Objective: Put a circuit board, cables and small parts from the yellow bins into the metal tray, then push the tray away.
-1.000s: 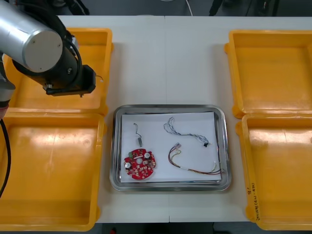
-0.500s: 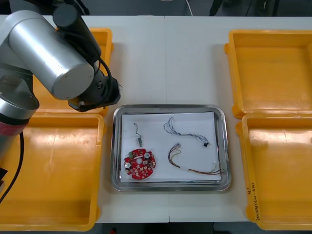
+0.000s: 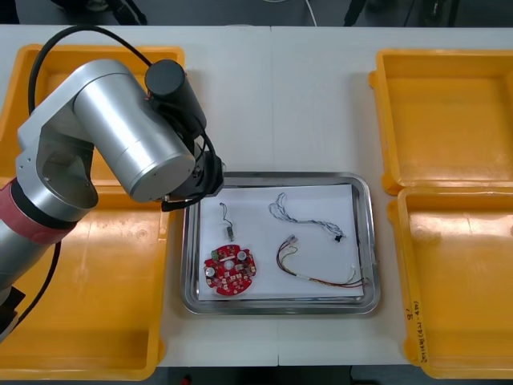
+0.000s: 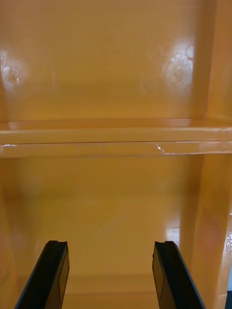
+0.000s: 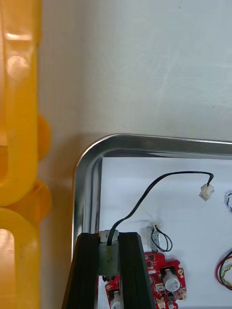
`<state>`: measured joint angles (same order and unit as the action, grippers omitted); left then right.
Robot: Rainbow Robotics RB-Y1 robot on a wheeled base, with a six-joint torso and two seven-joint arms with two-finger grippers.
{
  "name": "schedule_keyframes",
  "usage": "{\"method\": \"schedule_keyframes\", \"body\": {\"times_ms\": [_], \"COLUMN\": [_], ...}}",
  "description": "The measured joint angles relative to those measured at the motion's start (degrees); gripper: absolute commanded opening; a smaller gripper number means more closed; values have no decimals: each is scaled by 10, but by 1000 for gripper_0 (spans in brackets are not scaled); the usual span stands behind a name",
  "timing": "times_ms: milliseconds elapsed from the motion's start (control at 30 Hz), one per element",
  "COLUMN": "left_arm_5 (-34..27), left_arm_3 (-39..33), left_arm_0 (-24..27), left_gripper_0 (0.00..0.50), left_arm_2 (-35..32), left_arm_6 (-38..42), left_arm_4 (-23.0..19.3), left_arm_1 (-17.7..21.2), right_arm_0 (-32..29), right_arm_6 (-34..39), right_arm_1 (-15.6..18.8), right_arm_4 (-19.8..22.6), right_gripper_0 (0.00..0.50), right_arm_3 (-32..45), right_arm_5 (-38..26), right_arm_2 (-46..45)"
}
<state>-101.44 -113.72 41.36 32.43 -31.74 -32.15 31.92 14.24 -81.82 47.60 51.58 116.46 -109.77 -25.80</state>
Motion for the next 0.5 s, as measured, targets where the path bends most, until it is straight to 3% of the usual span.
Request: {"method": "schedule_keyframes", "body": {"times_ms": [500], "left_arm_5": [67], "left_arm_3": [62], "left_arm_0": [0], "left_gripper_0": [0], "left_arm_2": [64], "left_arm_6": [0], "left_arm_4": [5], "left_arm_1": [-6], "right_arm_0": [0], "right_arm_6": [0], "right_arm_1": [0], "right_arm_4": [0], "right_gripper_0": [500], "right_arm_3": [0], "right_arm_5": [0], "right_arm_2": [0]}}
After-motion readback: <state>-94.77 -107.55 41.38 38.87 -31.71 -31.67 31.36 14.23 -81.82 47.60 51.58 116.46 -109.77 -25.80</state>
